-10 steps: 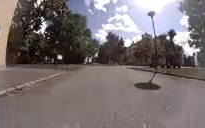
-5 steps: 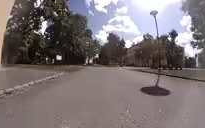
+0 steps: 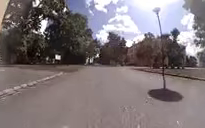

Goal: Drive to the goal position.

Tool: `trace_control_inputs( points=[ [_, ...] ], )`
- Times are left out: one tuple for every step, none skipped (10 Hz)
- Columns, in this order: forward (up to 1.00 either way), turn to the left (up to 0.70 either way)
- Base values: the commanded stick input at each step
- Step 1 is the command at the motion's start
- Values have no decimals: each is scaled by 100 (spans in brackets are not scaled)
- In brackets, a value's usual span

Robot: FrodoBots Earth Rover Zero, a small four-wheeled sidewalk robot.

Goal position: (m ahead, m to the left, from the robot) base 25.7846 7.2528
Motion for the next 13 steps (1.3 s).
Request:
trace_control_inputs(
  points=[
    [85, 0],
    [85, 0],
    [85, 0],
    [85, 0],
    [85, 0],
    [85, 0],
    [85, 0],
    [85, 0],
    [85, 0],
    [85, 0],
    [85, 0],
    [85, 0],
    [85, 0]
  ],
)
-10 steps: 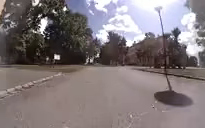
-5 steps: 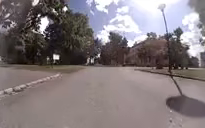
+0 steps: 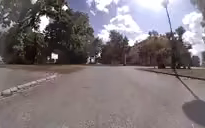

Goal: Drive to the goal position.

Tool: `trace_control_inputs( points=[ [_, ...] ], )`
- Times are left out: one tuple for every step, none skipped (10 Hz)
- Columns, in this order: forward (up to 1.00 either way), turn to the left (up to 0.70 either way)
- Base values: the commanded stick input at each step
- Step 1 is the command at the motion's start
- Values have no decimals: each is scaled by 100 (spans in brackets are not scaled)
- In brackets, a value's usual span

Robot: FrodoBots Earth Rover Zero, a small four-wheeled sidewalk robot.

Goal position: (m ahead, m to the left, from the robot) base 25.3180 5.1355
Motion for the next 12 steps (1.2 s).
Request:
trace_control_inputs(
  points=[
    [85, 0],
    [85, 0],
    [85, 0],
    [85, 0],
    [85, 0],
    [85, 0],
    [85, 0],
    [85, 0],
    [85, 0],
    [85, 0],
    [85, 0],
    [85, 0]
  ],
)
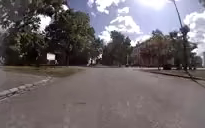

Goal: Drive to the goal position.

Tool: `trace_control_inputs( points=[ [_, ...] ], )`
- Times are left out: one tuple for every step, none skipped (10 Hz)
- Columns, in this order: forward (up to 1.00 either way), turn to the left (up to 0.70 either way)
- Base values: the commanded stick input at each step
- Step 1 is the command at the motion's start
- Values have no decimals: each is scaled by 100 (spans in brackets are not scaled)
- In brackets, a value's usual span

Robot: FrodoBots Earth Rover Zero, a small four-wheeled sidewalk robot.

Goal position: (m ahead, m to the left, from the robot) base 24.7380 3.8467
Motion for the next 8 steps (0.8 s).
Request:
trace_control_inputs(
  points=[
    [85, 0],
    [85, 0],
    [85, 0],
    [85, 0],
    [85, 0],
    [85, 0],
    [85, 0],
    [85, 0]
  ],
)
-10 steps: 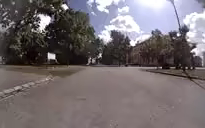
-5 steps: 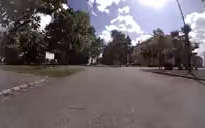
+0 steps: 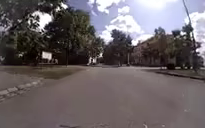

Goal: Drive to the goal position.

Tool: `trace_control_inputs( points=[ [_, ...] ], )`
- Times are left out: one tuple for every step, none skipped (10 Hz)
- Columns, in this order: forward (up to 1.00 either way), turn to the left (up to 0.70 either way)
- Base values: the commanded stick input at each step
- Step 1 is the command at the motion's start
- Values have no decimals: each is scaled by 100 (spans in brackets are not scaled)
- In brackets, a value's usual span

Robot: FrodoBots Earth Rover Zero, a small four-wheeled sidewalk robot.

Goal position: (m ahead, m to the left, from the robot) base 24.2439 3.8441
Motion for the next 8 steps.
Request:
trace_control_inputs(
  points=[
    [85, 0],
    [85, 0],
    [85, 0],
    [85, 0],
    [85, 0],
    [85, 0],
    [85, 0],
    [85, 0]
  ],
)
